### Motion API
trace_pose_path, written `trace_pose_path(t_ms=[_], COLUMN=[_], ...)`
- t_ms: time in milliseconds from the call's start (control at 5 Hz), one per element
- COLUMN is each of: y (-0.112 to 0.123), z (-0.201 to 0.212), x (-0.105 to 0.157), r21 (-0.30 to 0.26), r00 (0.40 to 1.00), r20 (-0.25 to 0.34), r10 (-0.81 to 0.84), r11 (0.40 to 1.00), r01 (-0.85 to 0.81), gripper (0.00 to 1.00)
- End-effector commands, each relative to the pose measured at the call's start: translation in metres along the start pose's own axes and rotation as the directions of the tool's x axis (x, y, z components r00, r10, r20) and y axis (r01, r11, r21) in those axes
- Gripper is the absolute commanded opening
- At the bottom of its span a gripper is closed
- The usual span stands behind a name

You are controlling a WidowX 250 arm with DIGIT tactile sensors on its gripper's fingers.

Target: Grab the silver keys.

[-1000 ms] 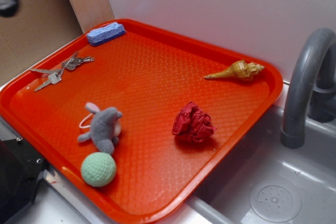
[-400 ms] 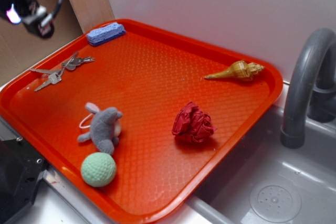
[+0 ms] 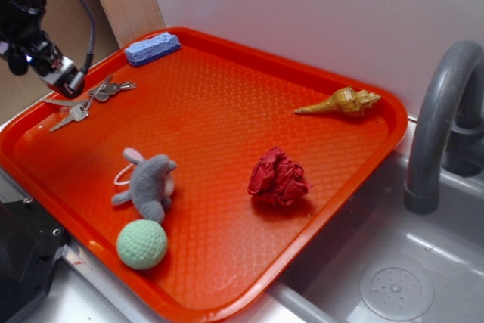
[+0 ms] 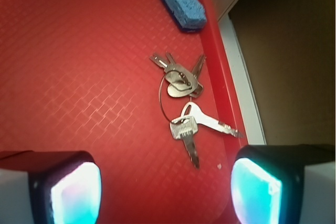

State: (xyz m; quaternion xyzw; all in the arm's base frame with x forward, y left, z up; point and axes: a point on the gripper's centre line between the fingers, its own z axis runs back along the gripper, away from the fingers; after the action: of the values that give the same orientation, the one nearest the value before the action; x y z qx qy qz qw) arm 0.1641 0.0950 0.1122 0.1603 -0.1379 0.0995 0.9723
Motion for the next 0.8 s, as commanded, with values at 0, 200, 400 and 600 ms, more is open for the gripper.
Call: trace_pose_path(t_ms=[0, 200, 400, 600], y=[0.025, 0.031, 0.027, 0.011], z=[-0.038, -0.062, -0.081, -0.087], x=[0.030, 0.031, 0.030, 0.028], r21=[-0.015, -0.021, -0.039, -0.040], r00=[0.998, 0.995, 0.995, 0.995], r20=[-0.054, -0.101, -0.101, -0.098], r10=[0.020, 0.024, -0.003, -0.023], r11=[1.000, 0.999, 0.999, 0.999], r01=[-0.020, -0.026, -0.001, 0.019], gripper=[1.00, 1.00, 1.00, 1.00])
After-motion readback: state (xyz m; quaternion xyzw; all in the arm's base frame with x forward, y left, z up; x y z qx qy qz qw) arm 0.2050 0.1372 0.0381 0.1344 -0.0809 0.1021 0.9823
